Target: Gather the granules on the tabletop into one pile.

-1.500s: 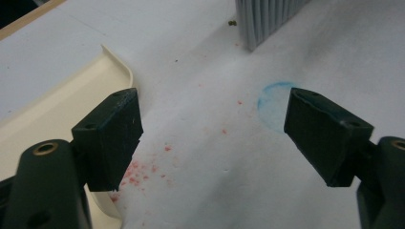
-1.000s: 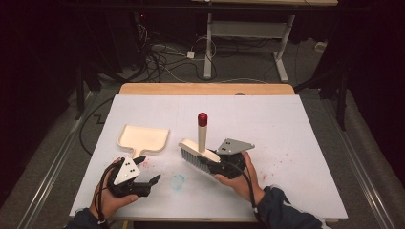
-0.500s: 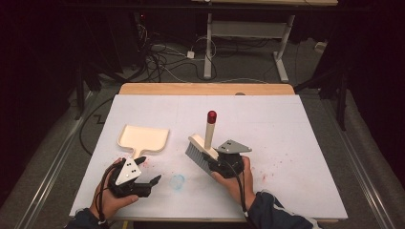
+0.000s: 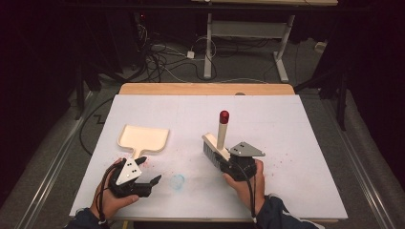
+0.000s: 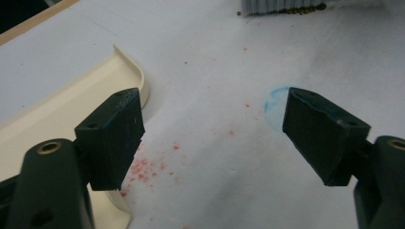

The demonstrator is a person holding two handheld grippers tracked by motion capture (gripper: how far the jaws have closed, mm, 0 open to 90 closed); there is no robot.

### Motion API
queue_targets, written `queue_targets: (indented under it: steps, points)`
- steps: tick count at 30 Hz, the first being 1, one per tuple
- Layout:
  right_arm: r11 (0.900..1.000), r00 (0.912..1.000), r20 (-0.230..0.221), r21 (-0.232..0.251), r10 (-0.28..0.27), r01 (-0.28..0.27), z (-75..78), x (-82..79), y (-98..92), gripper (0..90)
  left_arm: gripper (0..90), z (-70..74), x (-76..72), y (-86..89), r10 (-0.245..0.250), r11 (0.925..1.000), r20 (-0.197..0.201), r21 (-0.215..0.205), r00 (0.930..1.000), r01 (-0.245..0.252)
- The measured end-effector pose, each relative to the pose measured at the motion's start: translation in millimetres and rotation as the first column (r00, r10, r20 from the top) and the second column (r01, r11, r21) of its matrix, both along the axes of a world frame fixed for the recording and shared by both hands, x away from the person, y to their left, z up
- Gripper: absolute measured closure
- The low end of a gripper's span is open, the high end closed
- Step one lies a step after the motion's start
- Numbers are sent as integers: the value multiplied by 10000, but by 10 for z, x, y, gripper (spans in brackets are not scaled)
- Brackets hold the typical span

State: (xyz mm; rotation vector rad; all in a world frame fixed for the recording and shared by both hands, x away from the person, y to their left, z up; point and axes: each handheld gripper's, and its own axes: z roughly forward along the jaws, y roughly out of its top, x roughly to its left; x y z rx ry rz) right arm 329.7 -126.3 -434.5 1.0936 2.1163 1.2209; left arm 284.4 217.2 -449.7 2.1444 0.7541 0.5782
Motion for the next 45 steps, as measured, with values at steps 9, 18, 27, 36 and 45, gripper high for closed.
queue_targets:
  steps: [9,18,27,36,45]
  points:
    - [9990,9976,519,-20,458,-457,151,-5,-127,676,209,-6,2,-10,-87,9999,-17,115,10000,87]
    - [9971,9951,646,-111,753,-748,228,94,-285,675,208,-10,6,-14,-110,9995,104,281,9999,107]
    - [9949,9914,895,-426,953,-918,334,118,-509,675,207,-13,6,-14,-93,9989,162,467,9998,86]
    - [9866,9852,888,-852,1469,-1394,428,119,-882,674,206,-11,3,-5,4,9983,227,576,9997,-17]
    - [9592,9707,47,-1548,2403,-2367,501,0,-1379,674,206,8,-17,-2,301,9970,254,704,9992,-319]
